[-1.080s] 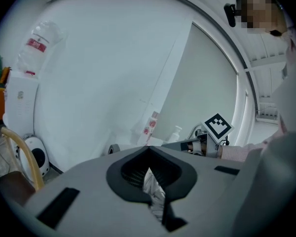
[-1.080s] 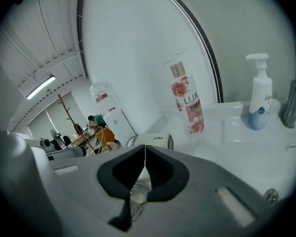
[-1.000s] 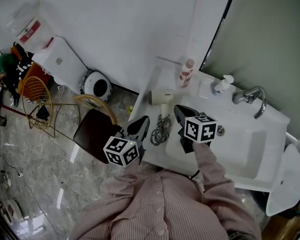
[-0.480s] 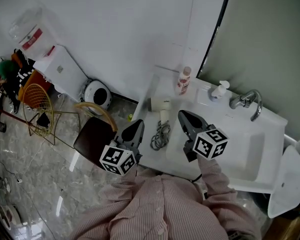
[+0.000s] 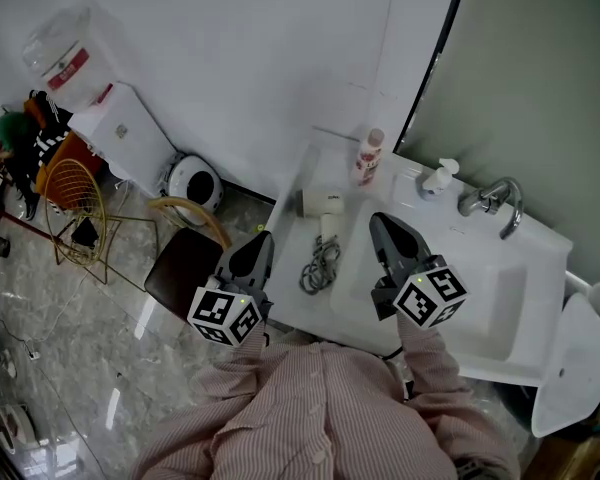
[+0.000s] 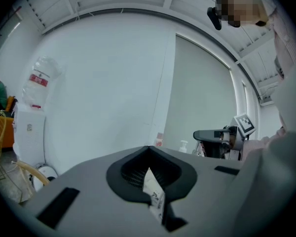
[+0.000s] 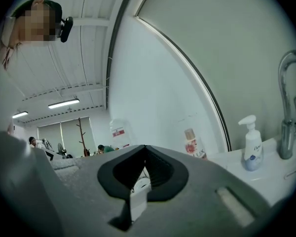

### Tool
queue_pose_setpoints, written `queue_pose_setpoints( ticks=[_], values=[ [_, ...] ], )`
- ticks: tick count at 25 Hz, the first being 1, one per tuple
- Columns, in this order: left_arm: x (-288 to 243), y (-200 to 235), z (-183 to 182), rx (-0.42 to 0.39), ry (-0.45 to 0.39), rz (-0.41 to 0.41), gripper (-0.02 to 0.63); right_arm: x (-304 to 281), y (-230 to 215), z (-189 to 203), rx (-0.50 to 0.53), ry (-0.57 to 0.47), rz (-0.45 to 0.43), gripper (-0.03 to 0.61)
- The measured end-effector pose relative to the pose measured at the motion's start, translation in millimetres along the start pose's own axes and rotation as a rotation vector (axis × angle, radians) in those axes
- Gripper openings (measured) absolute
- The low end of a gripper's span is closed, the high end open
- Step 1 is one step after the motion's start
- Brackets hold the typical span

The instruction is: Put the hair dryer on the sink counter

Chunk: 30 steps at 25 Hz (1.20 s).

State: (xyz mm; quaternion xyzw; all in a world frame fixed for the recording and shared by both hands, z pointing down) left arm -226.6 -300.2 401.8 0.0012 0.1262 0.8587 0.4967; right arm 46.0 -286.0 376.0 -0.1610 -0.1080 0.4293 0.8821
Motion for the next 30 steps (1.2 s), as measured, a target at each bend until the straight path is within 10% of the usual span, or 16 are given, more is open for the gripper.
queue_pose_setpoints(
  ticks=[30],
  values=[
    [6,-1,-8,-0.058,-0.010,-0.059,-0.003,17,-7,2,0.079,0.011,0.056,0.005]
  ],
)
Point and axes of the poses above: the fingertips, and each gripper's own axes: x backward along the fingers, y to its left, z out of its underside, the point moved 8 cm from there along x, backward along the fingers, and after that the axes turned 8 degrees about -z, right-handed, at the moved point
